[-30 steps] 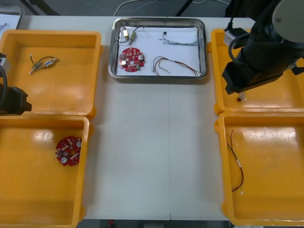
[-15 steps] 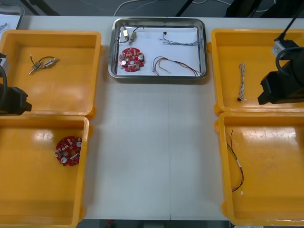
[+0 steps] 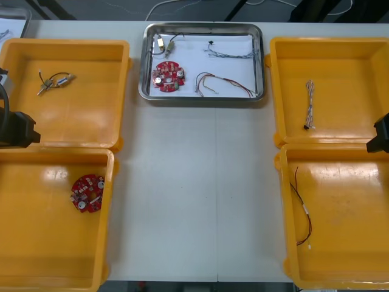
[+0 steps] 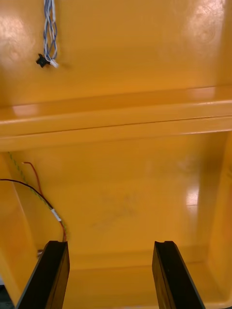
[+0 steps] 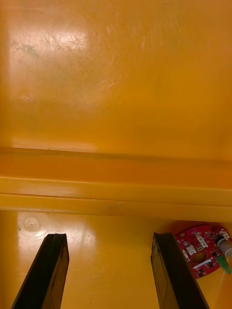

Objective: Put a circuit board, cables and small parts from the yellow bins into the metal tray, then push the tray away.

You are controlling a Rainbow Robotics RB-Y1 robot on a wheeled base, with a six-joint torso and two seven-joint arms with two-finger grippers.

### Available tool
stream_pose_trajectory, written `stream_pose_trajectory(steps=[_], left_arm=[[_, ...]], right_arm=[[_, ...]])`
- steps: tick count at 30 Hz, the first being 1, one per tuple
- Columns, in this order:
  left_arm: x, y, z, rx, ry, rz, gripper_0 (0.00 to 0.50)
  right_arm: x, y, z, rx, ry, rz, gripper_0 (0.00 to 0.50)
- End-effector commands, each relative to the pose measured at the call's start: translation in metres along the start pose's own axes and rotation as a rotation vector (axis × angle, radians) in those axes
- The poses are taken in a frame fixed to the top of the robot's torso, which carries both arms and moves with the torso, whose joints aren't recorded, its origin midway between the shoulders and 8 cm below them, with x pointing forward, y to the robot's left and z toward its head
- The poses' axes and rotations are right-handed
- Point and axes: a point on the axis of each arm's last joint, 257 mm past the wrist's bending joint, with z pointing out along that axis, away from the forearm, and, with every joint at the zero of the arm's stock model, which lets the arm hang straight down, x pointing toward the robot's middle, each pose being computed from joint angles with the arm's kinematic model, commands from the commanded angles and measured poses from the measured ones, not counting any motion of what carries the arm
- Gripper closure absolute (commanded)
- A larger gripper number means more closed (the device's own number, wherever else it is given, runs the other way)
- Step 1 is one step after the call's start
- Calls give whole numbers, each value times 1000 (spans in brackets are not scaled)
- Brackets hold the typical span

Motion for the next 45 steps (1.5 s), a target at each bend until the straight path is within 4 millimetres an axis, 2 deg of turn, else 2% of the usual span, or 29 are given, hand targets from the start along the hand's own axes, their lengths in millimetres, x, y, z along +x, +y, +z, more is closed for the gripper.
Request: stream_pose_trajectory(steps=[1, 5, 17, 45], left_arm=[[5, -9, 2, 14, -2, 83, 0], [5, -9, 2, 14, -2, 83, 0], [5, -9, 2, 14, -2, 83, 0], [5, -9, 2, 14, -2, 83, 0]], right_arm=[[-1, -23, -5, 30, -35, 2, 0], [3, -18, 8, 0, -42, 11, 0], [10, -6, 21, -42, -29, 29, 0], [10, -4, 22, -46, -29, 29, 0]])
